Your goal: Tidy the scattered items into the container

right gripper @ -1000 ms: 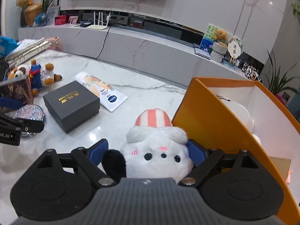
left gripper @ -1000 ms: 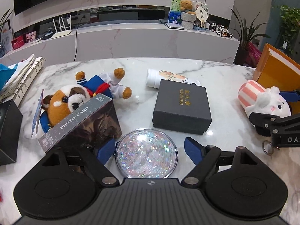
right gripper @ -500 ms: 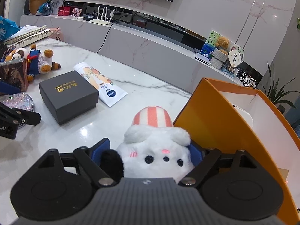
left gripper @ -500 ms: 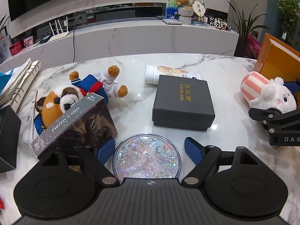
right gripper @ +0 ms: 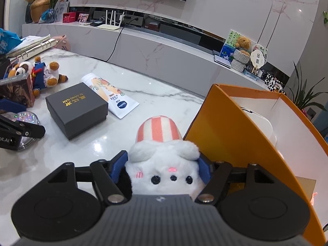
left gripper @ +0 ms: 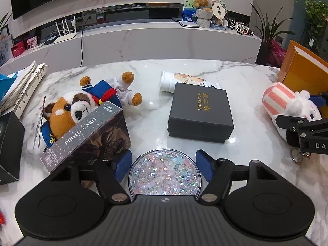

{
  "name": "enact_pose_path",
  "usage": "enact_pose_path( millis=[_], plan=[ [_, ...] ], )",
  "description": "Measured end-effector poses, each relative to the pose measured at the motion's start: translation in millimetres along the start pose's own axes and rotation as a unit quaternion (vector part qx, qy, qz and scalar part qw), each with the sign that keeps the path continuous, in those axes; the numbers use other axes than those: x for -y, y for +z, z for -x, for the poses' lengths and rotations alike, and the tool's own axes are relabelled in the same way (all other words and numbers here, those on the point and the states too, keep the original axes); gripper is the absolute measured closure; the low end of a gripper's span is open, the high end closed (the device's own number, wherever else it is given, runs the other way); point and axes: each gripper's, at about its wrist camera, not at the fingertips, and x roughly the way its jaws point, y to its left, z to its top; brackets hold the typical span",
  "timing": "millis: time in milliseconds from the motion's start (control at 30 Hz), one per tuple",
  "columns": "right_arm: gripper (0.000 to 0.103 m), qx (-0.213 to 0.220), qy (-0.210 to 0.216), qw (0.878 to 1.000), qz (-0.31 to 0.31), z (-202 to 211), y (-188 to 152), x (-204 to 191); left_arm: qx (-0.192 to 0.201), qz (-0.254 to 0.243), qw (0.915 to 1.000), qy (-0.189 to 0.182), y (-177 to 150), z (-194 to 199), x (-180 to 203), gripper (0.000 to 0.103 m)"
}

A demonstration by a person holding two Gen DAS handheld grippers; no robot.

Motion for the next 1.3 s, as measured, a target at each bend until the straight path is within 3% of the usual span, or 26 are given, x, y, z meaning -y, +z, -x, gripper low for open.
enact_pose_path(
  millis=[100, 200, 267, 300, 333, 400, 467, 500, 533, 567, 767, 967, 1200, 1300],
  plan=[
    [0.032, -0.002, 0.006, 1.0, -0.002, 3, 0, 0, -0.001, 0.004, 1.0, -0.003, 0, 2, -1, 0.026],
    [0.033, -0.003, 0.011, 1.0, -0.005, 5, -1, 0, 0.002, 0.005, 1.0, -0.006, 1, 5, -1, 0.036],
    [0.033, -0.003, 0.015, 1.0, -0.009, 7, 0, 0, 0.005, 0.008, 0.9999, -0.007, 3, 7, -2, 0.059],
    [0.033, -0.003, 0.016, 1.0, -0.01, 8, 0, 0, 0.002, 0.008, 0.9999, -0.008, 4, 7, -2, 0.077],
    [0.033, -0.002, 0.017, 1.0, -0.011, 9, 0, 0, -0.006, 0.006, 0.9999, -0.008, 5, 6, -2, 0.079],
    [0.033, -0.001, 0.017, 1.0, -0.012, 12, 0, 0, -0.01, 0.001, 0.9999, -0.009, 4, 3, -2, 0.078],
    [0.033, -0.001, 0.018, 1.0, -0.013, 13, 0, 1, -0.008, -0.007, 0.9999, -0.009, 3, 2, 0, 0.067],
    [0.033, 0.0, 0.018, 1.0, -0.014, 13, -1, 1, -0.008, -0.01, 0.9999, -0.006, 3, 0, 1, 0.045],
    [0.033, 0.0, 0.017, 1.0, -0.015, 13, -1, 1, -0.012, -0.011, 0.9999, -0.002, 3, -2, 2, 0.013],
    [0.033, 0.0, 0.017, 1.0, -0.015, 13, -1, 2, -0.017, -0.011, 0.9998, 0.003, 2, -4, 3, 0.007],
    [0.033, 0.0, 0.019, 1.0, -0.019, 13, -3, 3, 0.004, 0.002, 0.9996, 0.028, -11, 0, 3, 0.007],
    [0.033, 0.005, 0.026, 0.999, -0.025, 17, -5, 5, 0.034, -0.009, 0.9993, 0.014, -40, 22, 2, 0.006],
    [0.036, 0.006, 0.034, 0.999, -0.028, 18, -4, 1, 0.03, -0.018, 0.9994, 0.005, -38, 23, 3, 0.007],
    [0.036, 0.004, 0.034, 0.999, -0.024, 19, -4, 1, 0.026, -0.021, 0.9994, 0.002, -40, 27, 4, 0.019]
  ],
)
